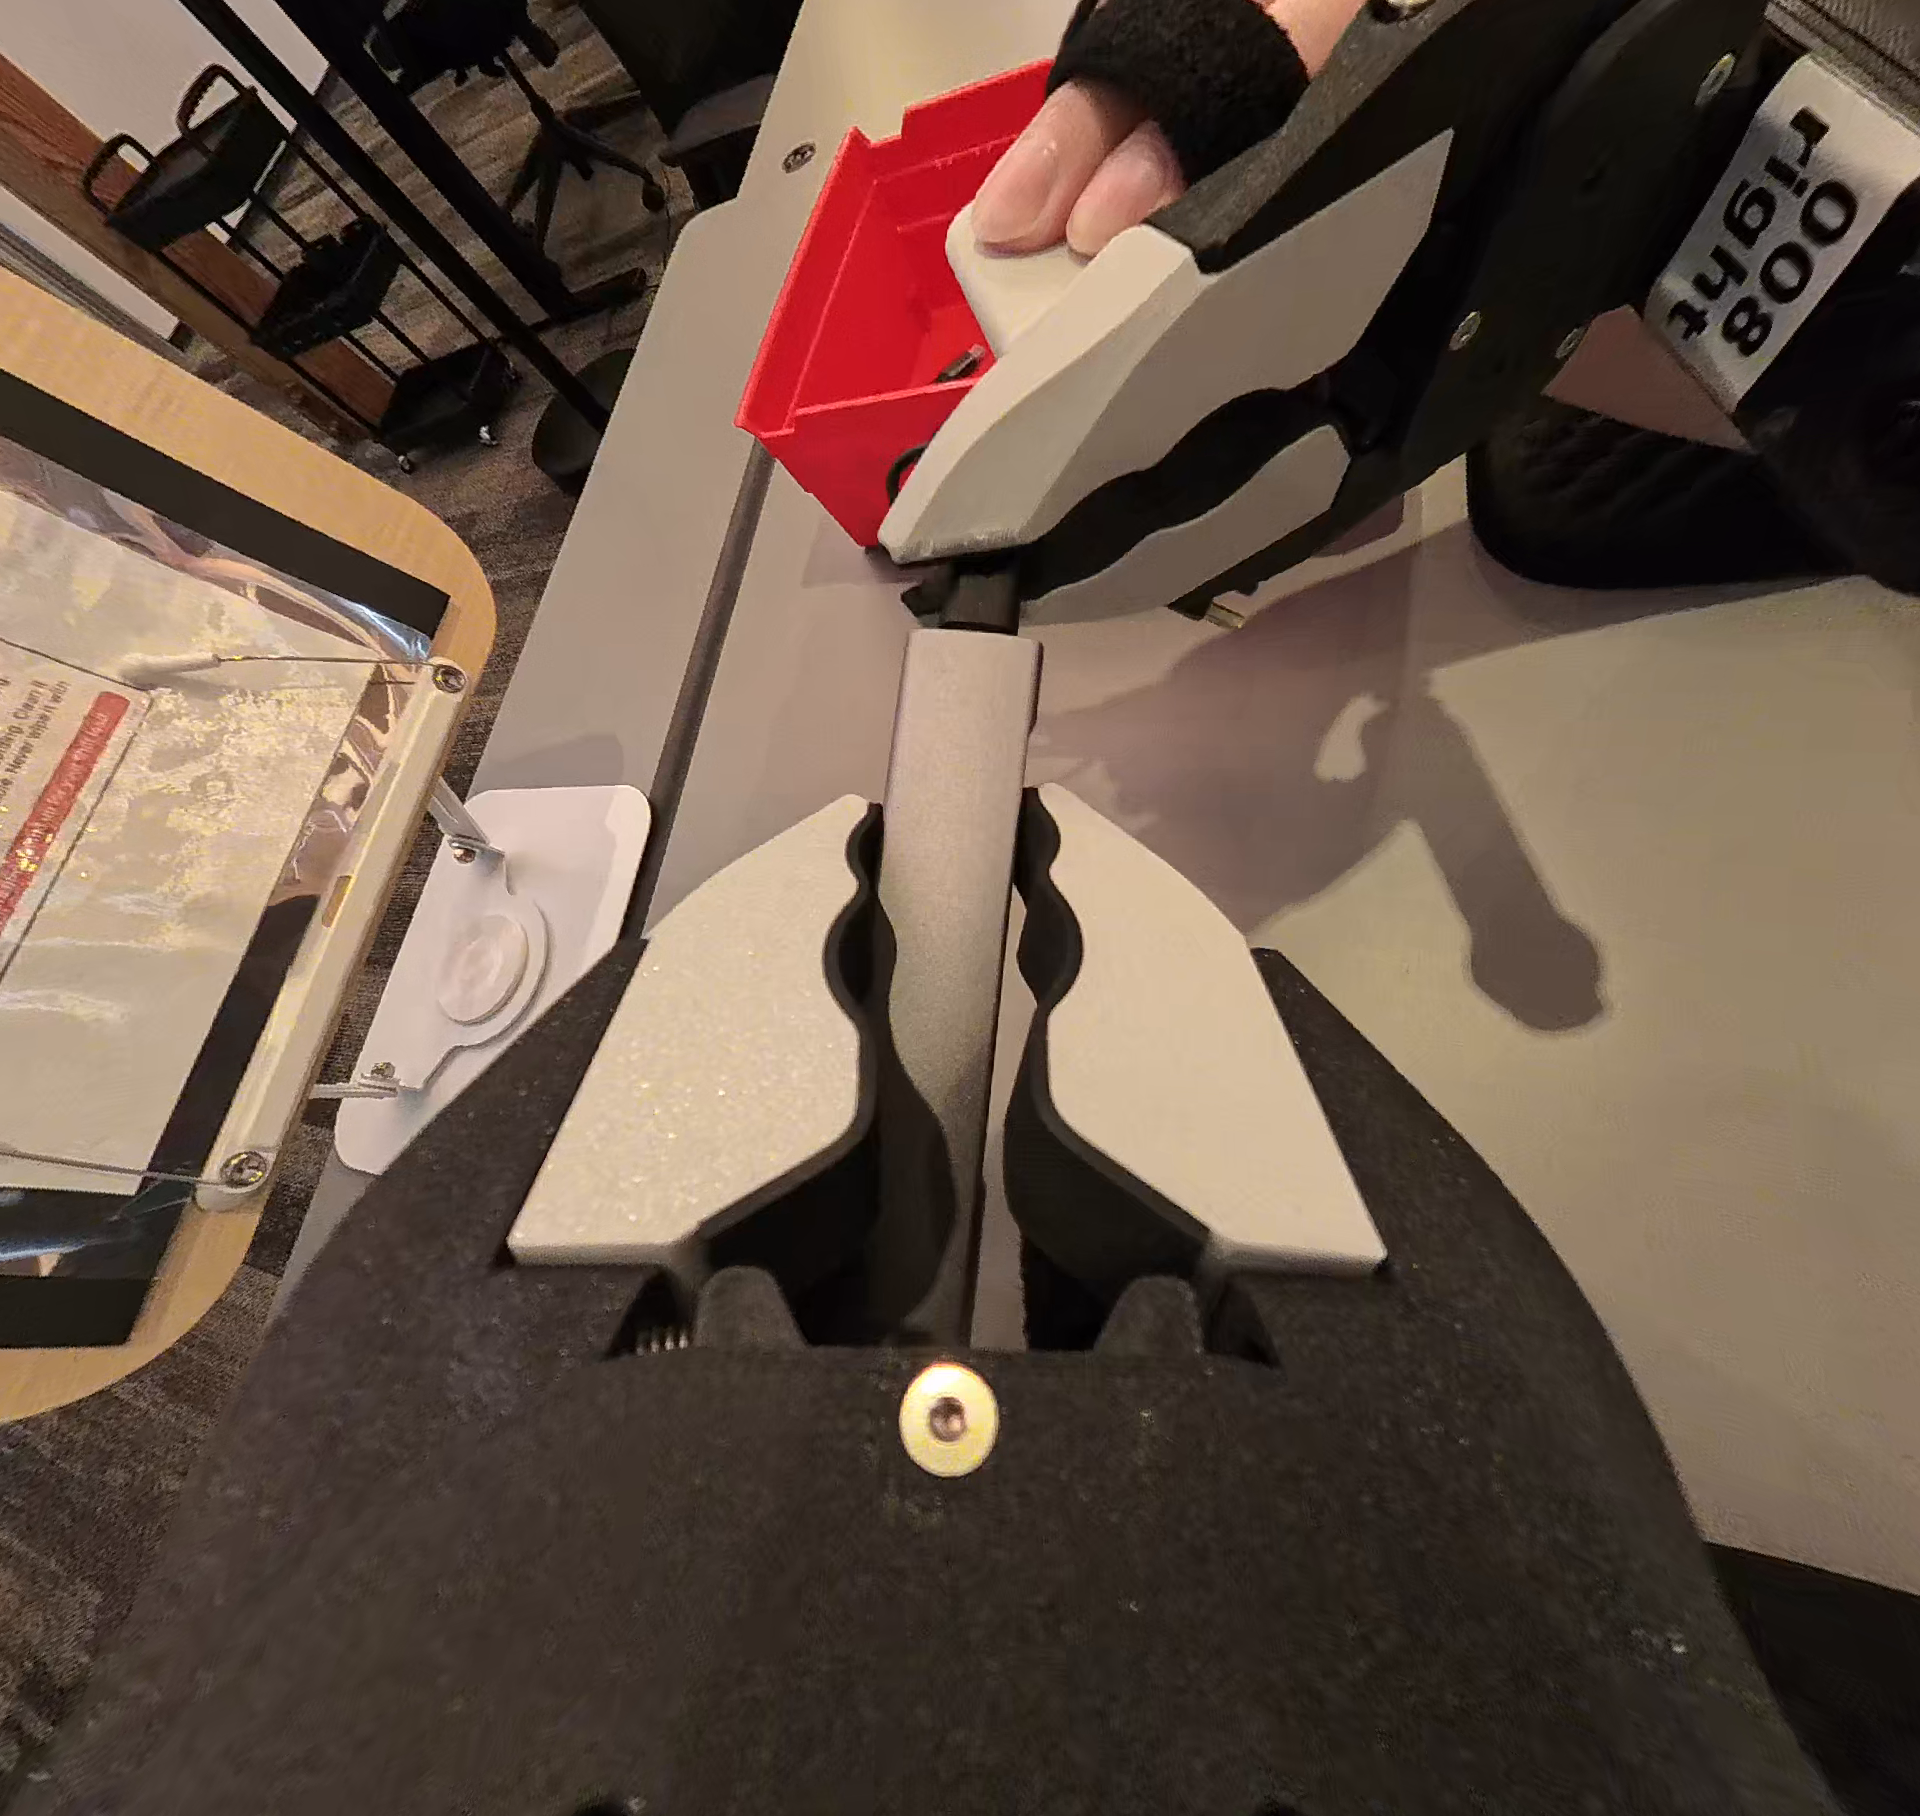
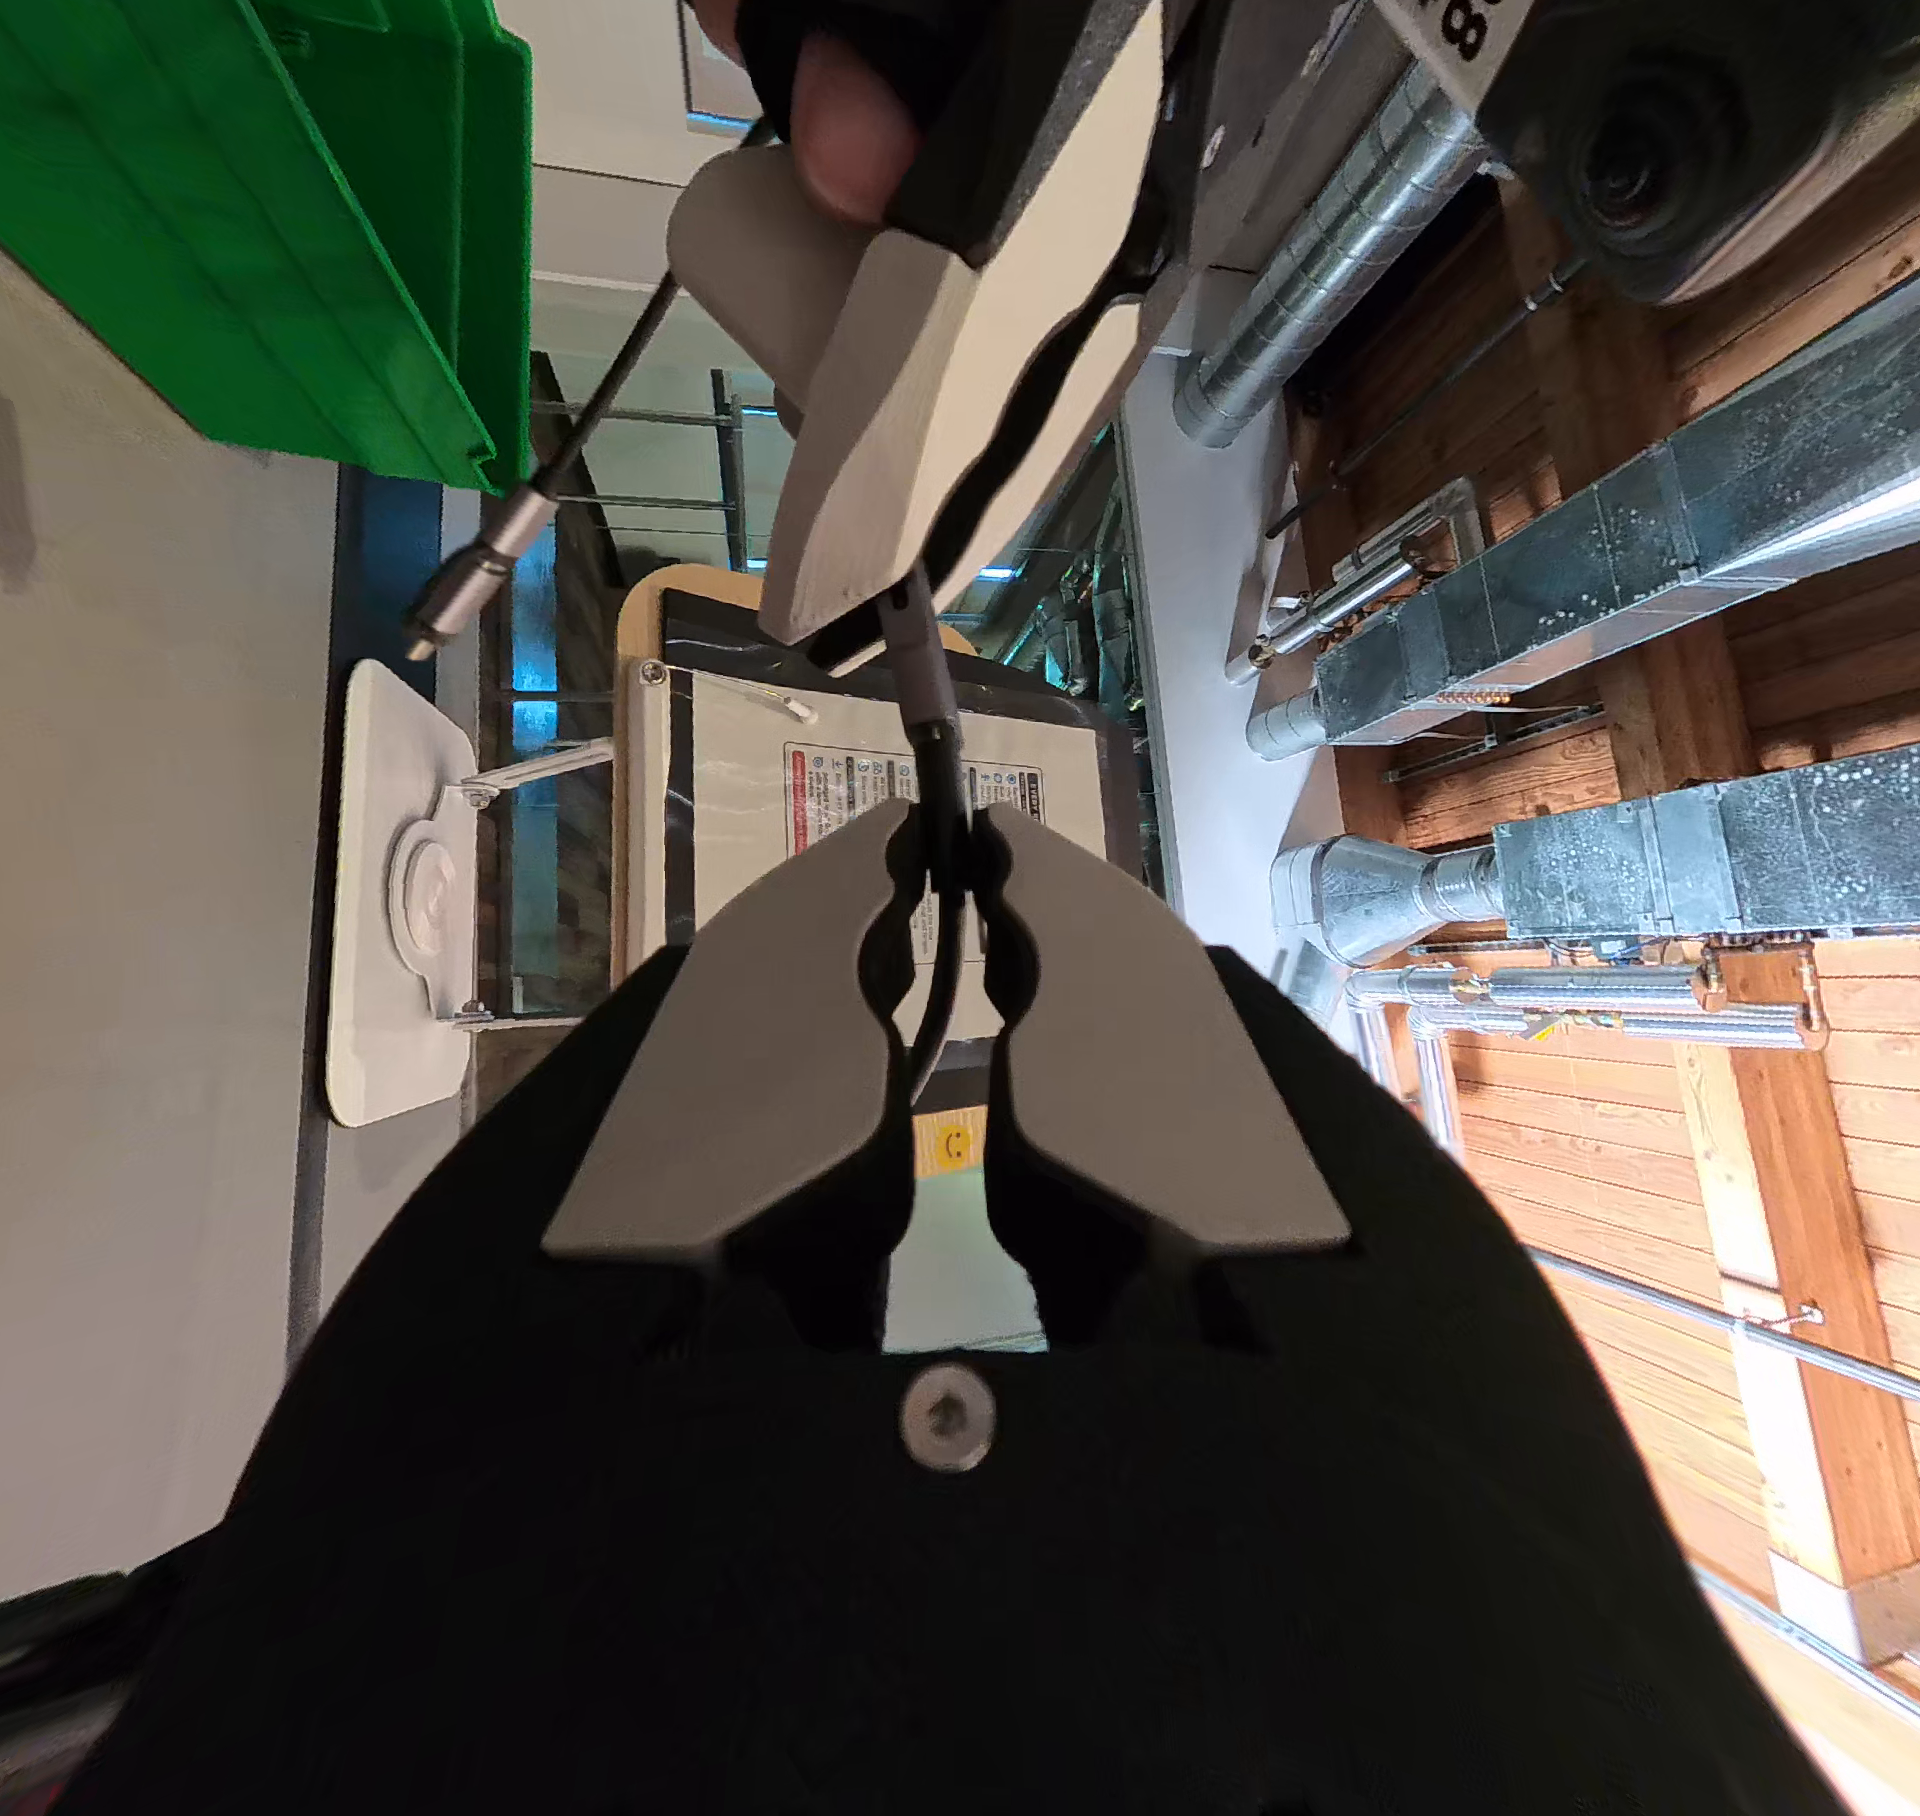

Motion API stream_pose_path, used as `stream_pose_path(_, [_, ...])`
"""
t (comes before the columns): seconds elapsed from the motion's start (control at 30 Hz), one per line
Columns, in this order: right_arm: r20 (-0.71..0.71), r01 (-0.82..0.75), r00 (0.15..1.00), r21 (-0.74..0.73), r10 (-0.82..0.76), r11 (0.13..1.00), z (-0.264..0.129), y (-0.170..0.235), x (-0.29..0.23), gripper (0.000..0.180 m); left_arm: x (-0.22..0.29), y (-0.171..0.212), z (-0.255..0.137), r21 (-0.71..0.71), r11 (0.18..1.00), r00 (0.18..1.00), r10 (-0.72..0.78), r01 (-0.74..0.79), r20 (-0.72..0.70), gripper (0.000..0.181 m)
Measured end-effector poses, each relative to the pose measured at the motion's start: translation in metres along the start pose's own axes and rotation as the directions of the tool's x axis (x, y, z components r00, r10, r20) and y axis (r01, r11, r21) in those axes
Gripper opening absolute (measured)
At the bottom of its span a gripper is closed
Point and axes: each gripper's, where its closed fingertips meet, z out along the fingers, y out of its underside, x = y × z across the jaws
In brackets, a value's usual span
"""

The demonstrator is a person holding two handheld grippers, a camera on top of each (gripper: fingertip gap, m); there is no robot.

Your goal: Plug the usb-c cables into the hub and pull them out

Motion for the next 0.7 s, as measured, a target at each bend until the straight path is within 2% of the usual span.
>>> stream_pose_path(0.13, [0.025, -0.089, 0.996, 0.018, 0.088, 0.996, 0.001, 0.0, 0.0, 0.01, -0.004, 0.002, -0.002, -0.01, 1.0, 1.0, -0.009, 0.009, 0.01, 0.023])
stream_pose_path(0.23, [0.021, -0.206, 0.979, 0.052, 0.205, 0.977, -0.001, 0.0, 0.008, 0.016, -0.011, 0.003, -0.01, 0.003, 1.0, 0.999, -0.029, 0.029, 0.037, 0.023])
stream_pose_path(0.3, [0.059, -0.344, 0.938, 0.075, 0.34, 0.936, -0.002, -0.001, 0.015, 0.017, -0.017, 0.006, -0.016, 0.0, 1.0, 0.997, -0.023, 0.023, 0.069, 0.023])
stream_pose_path(0.33, [0.108, -0.452, 0.89, 0.093, 0.442, 0.887, -0.003, -0.004, 0.018, 0.017, -0.019, 0.009, -0.018, -0.008, 1.0, 0.997, -0.013, 0.013, 0.081, 0.023])
stream_pose_path(0.37, [0.208, -0.579, 0.807, 0.102, 0.552, 0.809, -0.004, -0.011, 0.018, 0.017, -0.021, 0.01, -0.02, -0.014, 1.0, 0.996, 0.001, 0.0, 0.093, 0.024])
stream_pose_path(0.4, [0.318, -0.703, 0.691, 0.086, 0.649, 0.706, -0.006, -0.018, 0.017, 0.023, -0.021, 0.012, -0.021, -0.02, 1.0, 0.995, 0.02, -0.018, 0.099, 0.024])
stream_pose_path(0.43, [0.375, -0.795, 0.576, 0.052, 0.726, 0.604, -0.007, -0.02, 0.02, 0.037, -0.019, 0.013, -0.02, -0.026, 0.999, 0.995, 0.039, -0.036, 0.097, 0.024])
stream_pose_path(0.5, [0.491, -0.882, 0.407, -0.008, 0.77, 0.471, -0.013, -0.026, 0.019, 0.039, -0.014, 0.014, -0.017, -0.048, 0.996, 0.994, 0.077, -0.073, 0.079, 0.024])
stream_pose_path(0.53, [0.512, -0.892, 0.377, -0.025, 0.772, 0.452, -0.015, -0.026, 0.018, 0.036, -0.011, 0.015, -0.014, -0.062, 0.994, 0.993, 0.098, -0.093, 0.068, 0.024])
stream_pose_path(0.63, [0.473, -0.861, 0.432, -0.037, 0.768, 0.507, -0.013, -0.014, 0.011, 0.03, -0.005, 0.016, -0.005, -0.092, 0.986, 0.989, 0.141, -0.136, 0.047, 0.024])
stream_pose_path(0.7, [0.515, -0.85, 0.403, -0.097, 0.756, 0.518, -0.014, -0.015, -0.004, 0.027, -0.001, 0.015, -0.002, -0.09, 0.986, 0.989, 0.146, -0.143, 0.028, 0.024])
